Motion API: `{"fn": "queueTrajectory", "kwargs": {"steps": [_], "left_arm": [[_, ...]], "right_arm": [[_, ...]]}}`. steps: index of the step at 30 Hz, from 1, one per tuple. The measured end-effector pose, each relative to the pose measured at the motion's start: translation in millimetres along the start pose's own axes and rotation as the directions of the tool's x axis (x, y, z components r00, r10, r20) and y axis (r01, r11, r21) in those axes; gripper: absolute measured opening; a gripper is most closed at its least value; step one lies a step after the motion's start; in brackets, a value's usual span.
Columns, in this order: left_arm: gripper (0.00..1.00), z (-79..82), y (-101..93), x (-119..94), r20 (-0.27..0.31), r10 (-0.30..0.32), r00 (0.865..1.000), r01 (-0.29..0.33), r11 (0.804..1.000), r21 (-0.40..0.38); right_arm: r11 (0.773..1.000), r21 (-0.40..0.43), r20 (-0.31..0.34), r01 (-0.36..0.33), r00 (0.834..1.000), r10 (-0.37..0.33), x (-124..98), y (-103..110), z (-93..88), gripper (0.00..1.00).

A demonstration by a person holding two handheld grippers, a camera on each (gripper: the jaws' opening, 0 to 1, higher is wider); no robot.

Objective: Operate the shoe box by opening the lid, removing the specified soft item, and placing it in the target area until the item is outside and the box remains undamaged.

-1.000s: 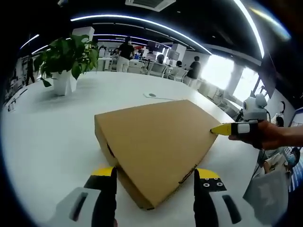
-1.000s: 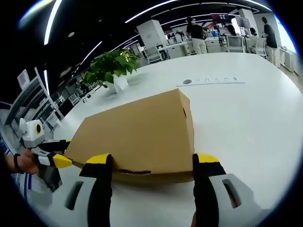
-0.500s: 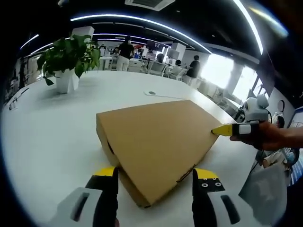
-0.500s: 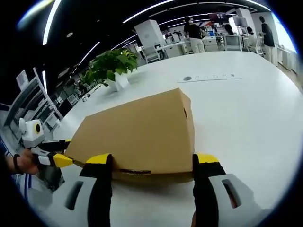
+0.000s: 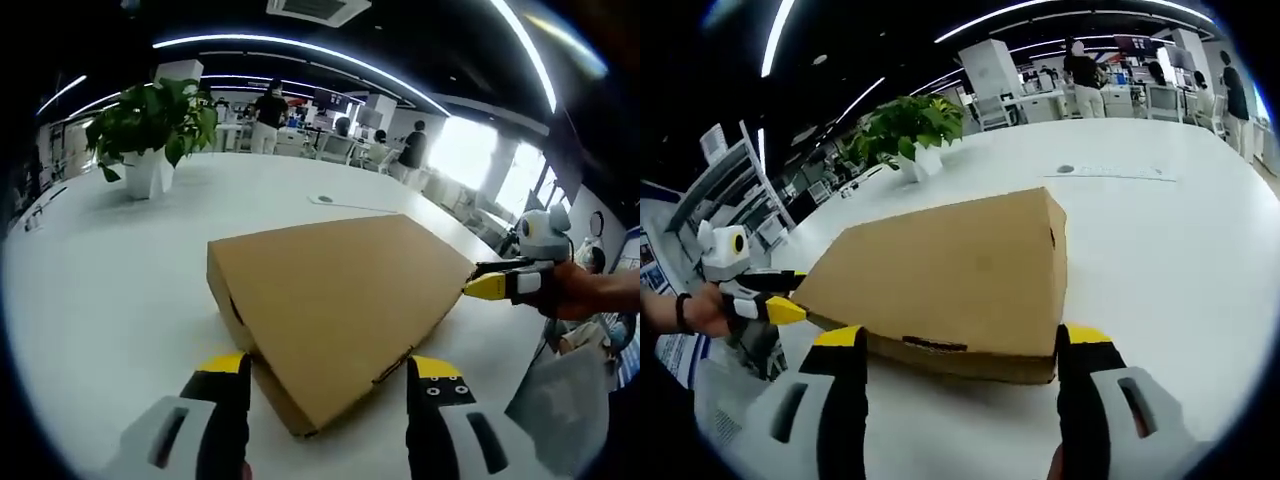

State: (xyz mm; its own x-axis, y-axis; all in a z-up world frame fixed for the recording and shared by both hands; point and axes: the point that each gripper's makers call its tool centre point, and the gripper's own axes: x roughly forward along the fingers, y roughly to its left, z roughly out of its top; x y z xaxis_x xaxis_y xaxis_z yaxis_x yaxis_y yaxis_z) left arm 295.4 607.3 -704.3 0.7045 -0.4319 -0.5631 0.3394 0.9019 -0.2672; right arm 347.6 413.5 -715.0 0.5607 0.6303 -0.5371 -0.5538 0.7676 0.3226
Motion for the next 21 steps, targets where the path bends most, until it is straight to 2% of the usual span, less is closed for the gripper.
{"fn": "queueTrajectory", "kwargs": {"steps": [5, 6, 8, 21], "left_arm": [[0.63, 0.3, 0.0, -1.2, -0.004, 0.000, 1.000, 0.000, 1.000, 0.016], [0.62, 0.3, -0.1, -1.3, -0.005, 0.000, 1.000, 0.000, 1.000, 0.018], [0.62, 0.7, -0.3, -1.6, -0.004, -0.002, 1.000, 0.002, 1.000, 0.014], [0.60, 7.2, -3.7, -6.7, 0.001, -0.003, 1.000, 0.004, 1.000, -0.016]], "right_arm": [[0.999, -0.053, -0.025, -0.005, 1.000, 0.004, -0.6, -2.1, -3.2, 0.69], [0.996, -0.093, -0.038, 0.007, 0.999, -0.010, -0.7, -4.1, -5.1, 0.67], [0.993, -0.112, -0.041, 0.029, 0.999, -0.034, -0.5, -6.8, -5.5, 0.63], [0.996, -0.083, -0.015, 0.031, 0.999, -0.032, -7.3, -2.6, 0.8, 0.63]]}}
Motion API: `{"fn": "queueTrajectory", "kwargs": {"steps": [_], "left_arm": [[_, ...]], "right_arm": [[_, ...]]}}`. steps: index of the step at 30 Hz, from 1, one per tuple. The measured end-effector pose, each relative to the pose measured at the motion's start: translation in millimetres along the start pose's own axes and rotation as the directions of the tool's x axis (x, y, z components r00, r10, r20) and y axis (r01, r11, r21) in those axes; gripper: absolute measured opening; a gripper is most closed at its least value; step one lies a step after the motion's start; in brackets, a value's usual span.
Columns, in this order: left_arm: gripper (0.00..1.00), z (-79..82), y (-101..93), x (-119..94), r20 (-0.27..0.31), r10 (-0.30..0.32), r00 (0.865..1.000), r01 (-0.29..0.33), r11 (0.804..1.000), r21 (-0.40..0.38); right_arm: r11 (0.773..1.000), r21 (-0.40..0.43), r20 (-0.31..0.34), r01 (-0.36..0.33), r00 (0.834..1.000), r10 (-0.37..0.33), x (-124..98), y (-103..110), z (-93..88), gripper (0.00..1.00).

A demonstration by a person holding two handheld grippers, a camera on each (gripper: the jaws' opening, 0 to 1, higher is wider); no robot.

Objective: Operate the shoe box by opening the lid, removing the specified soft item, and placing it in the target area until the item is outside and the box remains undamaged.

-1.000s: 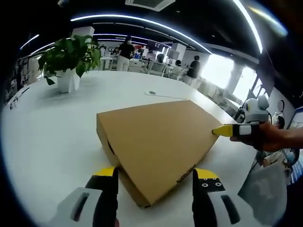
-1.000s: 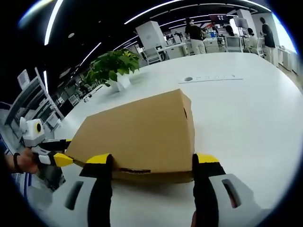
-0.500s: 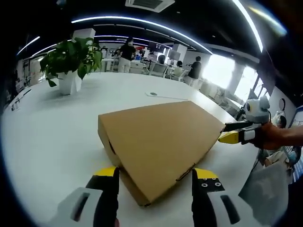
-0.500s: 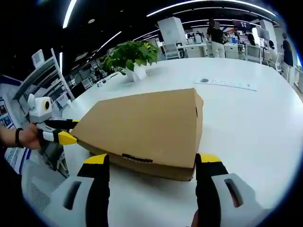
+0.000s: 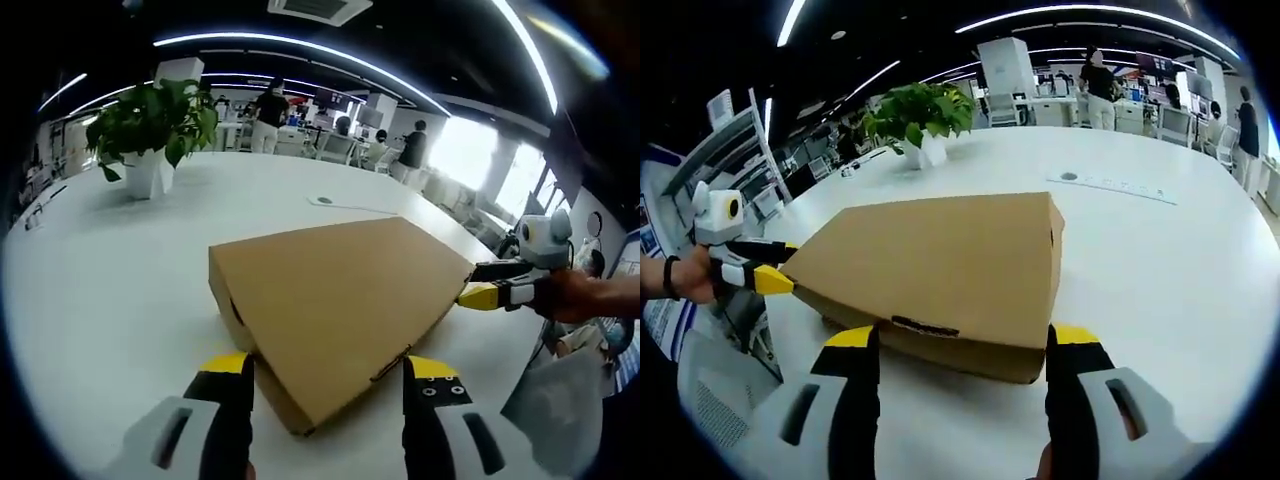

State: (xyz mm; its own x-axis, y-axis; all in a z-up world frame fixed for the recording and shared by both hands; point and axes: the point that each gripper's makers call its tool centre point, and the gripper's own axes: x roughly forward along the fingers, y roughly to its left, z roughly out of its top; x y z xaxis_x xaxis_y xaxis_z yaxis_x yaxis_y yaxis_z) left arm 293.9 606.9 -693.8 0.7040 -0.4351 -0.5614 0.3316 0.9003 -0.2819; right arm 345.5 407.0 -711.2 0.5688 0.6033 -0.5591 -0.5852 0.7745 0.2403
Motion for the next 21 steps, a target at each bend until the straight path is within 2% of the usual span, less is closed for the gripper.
{"fn": "queueTrajectory", "kwargs": {"steps": [6, 10, 13, 17, 21], "left_arm": [[0.60, 4.4, -1.1, -3, 0.013, -0.001, 1.000, 0.002, 1.000, -0.029], [0.60, 12.2, -1.9, -8, 0.035, -0.006, 0.999, 0.008, 0.998, -0.056], [0.59, 16.3, -2.3, -9, 0.043, 0.000, 0.999, 0.002, 0.999, -0.050], [0.59, 27.3, -1.4, -13, 0.068, 0.000, 0.998, 0.005, 0.997, -0.080], [0.58, 37.1, -2.1, -15, 0.079, 0.007, 0.997, -0.002, 0.998, -0.064]], "right_arm": [[1.000, 0.000, 0.013, 0.005, 1.000, -0.005, -4, 3, 5.9, 0.62], [0.999, -0.033, 0.008, 0.019, 1.000, -0.019, -5, 4, 7.8, 0.61], [0.999, -0.025, 0.017, 0.021, 1.000, -0.020, -7, 4, 11.9, 0.61], [1.000, -0.019, 0.037, 0.025, 0.999, -0.024, -10, 5, 21.9, 0.60], [1.000, -0.011, 0.071, 0.025, 0.997, -0.024, -14, 5, 38.6, 0.60]]}}
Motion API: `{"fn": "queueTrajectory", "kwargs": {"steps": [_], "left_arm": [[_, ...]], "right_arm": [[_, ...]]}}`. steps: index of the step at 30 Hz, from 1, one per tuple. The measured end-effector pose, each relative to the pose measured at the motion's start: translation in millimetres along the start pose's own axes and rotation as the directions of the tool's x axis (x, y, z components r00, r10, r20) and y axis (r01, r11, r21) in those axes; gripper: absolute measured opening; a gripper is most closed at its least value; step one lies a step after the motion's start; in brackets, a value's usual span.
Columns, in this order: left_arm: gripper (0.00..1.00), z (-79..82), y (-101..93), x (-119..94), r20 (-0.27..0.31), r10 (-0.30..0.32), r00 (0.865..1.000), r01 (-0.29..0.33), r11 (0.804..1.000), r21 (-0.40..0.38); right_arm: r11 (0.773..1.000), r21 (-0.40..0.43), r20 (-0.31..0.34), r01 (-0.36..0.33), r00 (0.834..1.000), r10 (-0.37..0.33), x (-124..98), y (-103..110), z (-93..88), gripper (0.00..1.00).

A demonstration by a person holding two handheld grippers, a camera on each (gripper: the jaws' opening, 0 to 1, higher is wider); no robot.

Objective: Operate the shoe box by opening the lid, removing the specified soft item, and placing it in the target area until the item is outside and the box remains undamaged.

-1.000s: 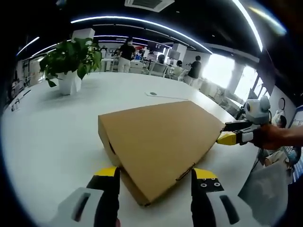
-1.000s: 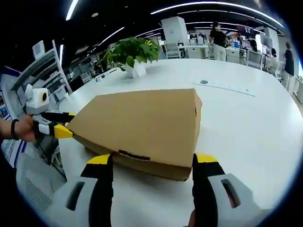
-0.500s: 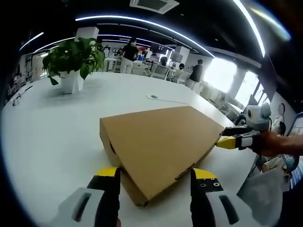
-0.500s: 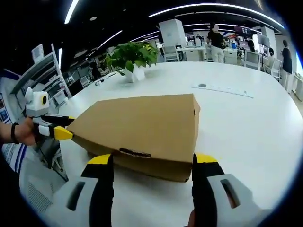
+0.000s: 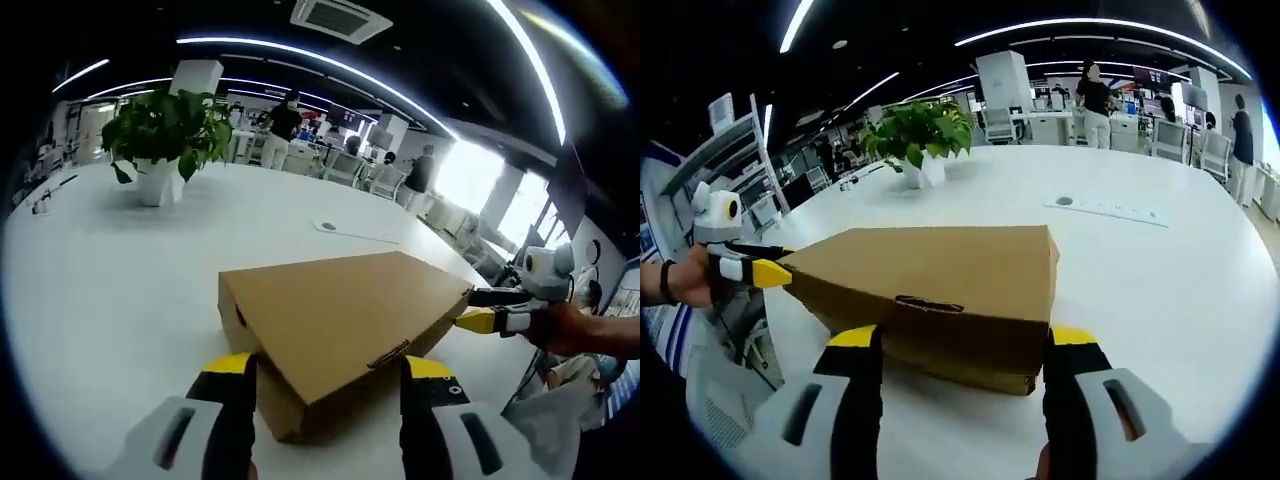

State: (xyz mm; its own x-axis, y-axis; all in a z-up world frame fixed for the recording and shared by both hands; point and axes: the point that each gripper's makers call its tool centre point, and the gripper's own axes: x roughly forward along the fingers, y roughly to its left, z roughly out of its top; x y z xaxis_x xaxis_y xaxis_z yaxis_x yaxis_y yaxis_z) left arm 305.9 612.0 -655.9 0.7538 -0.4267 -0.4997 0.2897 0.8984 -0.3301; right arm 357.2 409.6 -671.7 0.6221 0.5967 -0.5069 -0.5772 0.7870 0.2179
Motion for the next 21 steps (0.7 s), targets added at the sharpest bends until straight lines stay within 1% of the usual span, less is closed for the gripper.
{"fn": "queueTrajectory", "kwargs": {"steps": [10, 19, 21], "left_arm": [[0.55, 20.3, 0.6, -1, 0.036, 0.006, 0.999, -0.007, 1.000, 0.011], [0.55, 35.7, 0.4, -2, 0.061, -0.005, 0.998, 0.003, 0.999, 0.043], [0.55, 39.0, 0.6, -2, 0.069, -0.007, 0.998, 0.004, 0.999, 0.046]], "right_arm": [[1.000, -0.009, 0.049, 0.009, 0.999, -0.009, -1, -2, 32.1, 0.60], [1.000, -0.018, 0.085, 0.017, 0.996, -0.016, -1, -3, 56.1, 0.60], [1.000, -0.020, 0.095, 0.021, 0.995, -0.019, 0, -3, 58.6, 0.60]]}}
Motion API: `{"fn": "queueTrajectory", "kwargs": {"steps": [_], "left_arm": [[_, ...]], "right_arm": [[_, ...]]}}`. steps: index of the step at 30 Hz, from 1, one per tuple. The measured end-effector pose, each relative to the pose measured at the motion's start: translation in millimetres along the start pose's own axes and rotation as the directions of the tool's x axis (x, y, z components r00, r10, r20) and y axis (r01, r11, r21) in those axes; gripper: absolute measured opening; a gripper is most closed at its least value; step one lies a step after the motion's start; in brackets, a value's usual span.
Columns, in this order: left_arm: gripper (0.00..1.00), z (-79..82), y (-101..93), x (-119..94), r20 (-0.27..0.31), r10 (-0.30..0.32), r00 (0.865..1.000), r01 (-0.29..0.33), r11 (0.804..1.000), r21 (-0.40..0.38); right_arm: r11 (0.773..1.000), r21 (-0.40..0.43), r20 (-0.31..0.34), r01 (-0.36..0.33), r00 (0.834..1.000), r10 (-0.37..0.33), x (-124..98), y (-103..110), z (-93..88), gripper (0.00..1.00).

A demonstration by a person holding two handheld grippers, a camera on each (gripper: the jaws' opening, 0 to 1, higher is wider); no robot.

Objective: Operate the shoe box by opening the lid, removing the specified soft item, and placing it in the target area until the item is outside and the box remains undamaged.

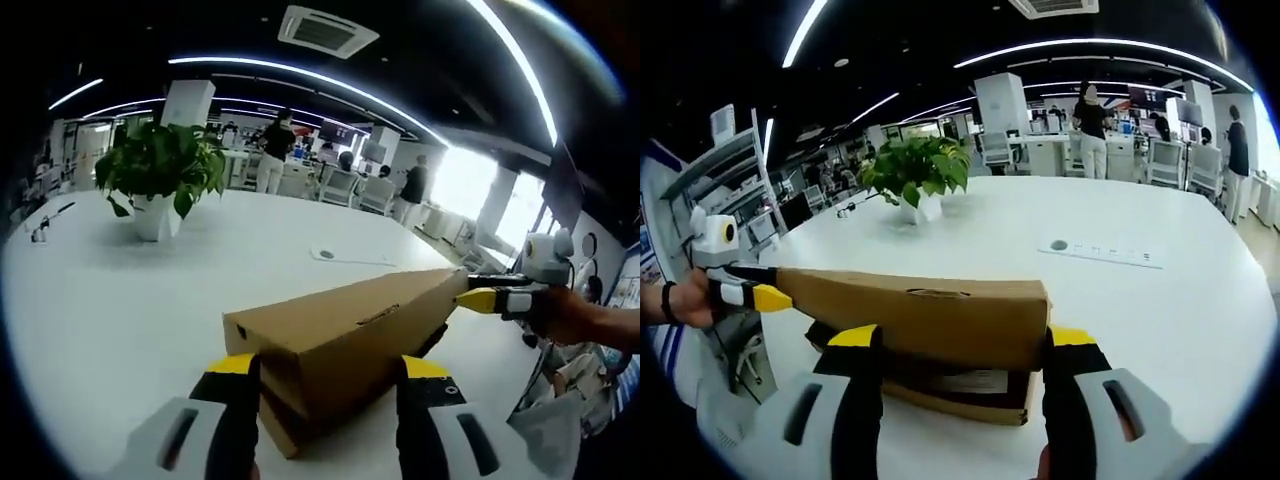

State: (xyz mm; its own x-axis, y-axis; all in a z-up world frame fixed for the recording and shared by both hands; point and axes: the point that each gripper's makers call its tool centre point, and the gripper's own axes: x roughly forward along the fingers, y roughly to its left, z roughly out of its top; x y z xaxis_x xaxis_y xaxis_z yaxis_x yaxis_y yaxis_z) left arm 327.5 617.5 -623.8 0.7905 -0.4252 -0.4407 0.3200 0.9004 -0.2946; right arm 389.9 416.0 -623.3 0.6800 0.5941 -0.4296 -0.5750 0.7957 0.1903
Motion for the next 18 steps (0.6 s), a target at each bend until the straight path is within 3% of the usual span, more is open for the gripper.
{"fn": "queueTrajectory", "kwargs": {"steps": [5, 9, 18], "left_arm": [[0.52, 4.5, 5.2, 1, -0.011, 0.024, 1.000, -0.022, 0.993, 0.118], [0.47, 10.3, 7.9, 1, -0.003, 0.022, 1.000, -0.022, 0.995, 0.102], [0.38, 18.7, 16.0, 3, 0.015, 0.064, 0.998, -0.065, 0.987, 0.145]], "right_arm": [[1.000, 0.000, 0.027, 0.005, 1.000, -0.005, 1, -1, 11.2, 0.60], [1.000, -0.004, 0.045, 0.009, 0.999, -0.009, 2, -2, 21.5, 0.60], [1.000, -0.004, 0.054, 0.018, 0.998, -0.017, 5, -3, 36.3, 0.60]]}}
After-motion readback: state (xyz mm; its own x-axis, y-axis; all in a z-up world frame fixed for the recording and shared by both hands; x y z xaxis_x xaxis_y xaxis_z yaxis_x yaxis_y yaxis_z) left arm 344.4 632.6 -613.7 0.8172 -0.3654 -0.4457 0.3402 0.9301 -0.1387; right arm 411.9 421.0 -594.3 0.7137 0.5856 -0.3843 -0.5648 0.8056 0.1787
